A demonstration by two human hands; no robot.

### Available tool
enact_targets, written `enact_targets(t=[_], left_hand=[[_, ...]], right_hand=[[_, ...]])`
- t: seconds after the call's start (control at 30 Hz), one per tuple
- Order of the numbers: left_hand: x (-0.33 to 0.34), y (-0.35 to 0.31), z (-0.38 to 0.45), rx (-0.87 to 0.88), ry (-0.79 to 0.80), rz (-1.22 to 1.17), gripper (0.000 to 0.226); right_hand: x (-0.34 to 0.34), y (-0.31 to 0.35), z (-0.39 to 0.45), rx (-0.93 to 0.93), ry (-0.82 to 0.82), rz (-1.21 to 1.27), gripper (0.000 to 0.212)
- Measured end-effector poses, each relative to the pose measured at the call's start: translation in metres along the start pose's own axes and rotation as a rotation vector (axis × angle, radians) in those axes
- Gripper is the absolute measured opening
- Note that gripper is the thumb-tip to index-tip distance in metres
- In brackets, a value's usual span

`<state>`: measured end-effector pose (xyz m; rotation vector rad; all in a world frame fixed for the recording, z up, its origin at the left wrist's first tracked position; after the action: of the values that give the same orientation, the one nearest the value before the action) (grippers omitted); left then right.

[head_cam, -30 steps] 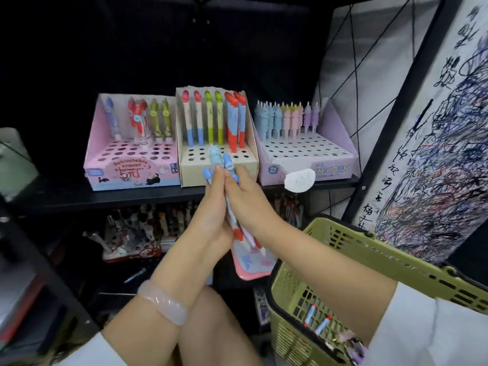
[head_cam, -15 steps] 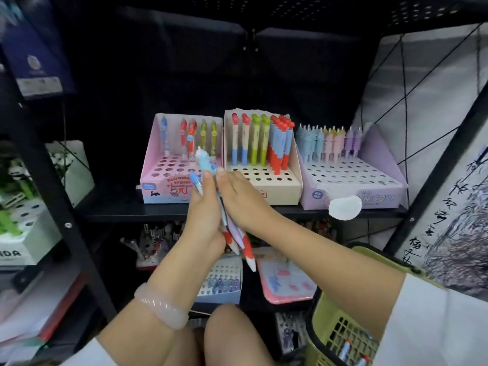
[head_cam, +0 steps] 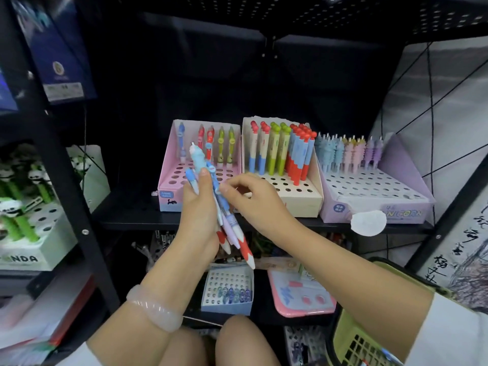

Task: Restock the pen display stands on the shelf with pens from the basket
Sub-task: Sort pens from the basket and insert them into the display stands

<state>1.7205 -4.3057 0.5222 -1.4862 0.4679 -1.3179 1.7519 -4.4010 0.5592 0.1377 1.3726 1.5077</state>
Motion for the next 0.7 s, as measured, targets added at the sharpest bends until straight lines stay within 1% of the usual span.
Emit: enact_targets(t=[0.07, 0.13, 0.2, 0.27, 0.33, 0.37, 0.43, 0.5, 0.57, 0.6, 0.7], left_hand=[[-0.006, -0.001, 0.001, 0.032, -0.015, 0.050, 0.013], [-0.011, -0.003, 0.002, 0.056, -0.025, 0.091, 0.011], [-0.017, -0.007, 0.004, 0.083, -0.033, 0.107, 0.010], [-0.024, -0.011, 0.007, 0.105, -0.040, 0.117, 0.011], [-0.031, -0.016, 0.013, 0.111, -0.035, 0.115, 0.011], [-0.035, -0.020, 0.016, 0.109, -0.029, 0.117, 0.016], [-0.042, -0.030, 0.025, 0.104, -0.009, 0.099, 0.022], [-0.049, -0.043, 0.035, 0.104, 0.015, 0.066, 0.023], [-0.056, -0.055, 0.043, 0.120, 0.029, 0.109, 0.020], [-0.060, -0.059, 0.046, 0.115, 0.026, 0.139, 0.017], [-0.074, -0.061, 0.057, 0.033, -0.012, 0.160, 0.010]], right_hand=[[0.003, 0.001, 0.003, 0.001, 0.033, -0.018, 0.009], [0.007, 0.002, 0.007, 0.045, 0.082, 0.023, 0.012], [0.011, 0.003, 0.014, 0.101, 0.154, 0.100, 0.014], [0.015, 0.006, 0.023, 0.153, 0.214, 0.122, 0.014], [0.020, 0.010, 0.033, 0.180, 0.254, 0.139, 0.013], [0.022, 0.012, 0.038, 0.177, 0.256, 0.150, 0.014], [0.024, 0.016, 0.050, 0.153, 0.223, 0.189, 0.015], [0.022, 0.018, 0.064, 0.155, 0.168, 0.286, 0.012], [0.015, 0.020, 0.082, 0.150, 0.082, 0.407, 0.010], [0.009, 0.022, 0.093, 0.129, 0.014, 0.430, 0.010], [-0.013, 0.028, 0.127, 0.034, -0.177, 0.282, 0.004]])
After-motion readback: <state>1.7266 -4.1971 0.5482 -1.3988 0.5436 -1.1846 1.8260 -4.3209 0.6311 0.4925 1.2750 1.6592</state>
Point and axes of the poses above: each hand's wrist, its own z-axis towards the middle knuckle, its own x-axis out of the palm, y = z × x, the point moved 5 cm from there along z, towards the middle knuckle, and after that the axes turned 10 degrees about y, right-handed, at the moved point
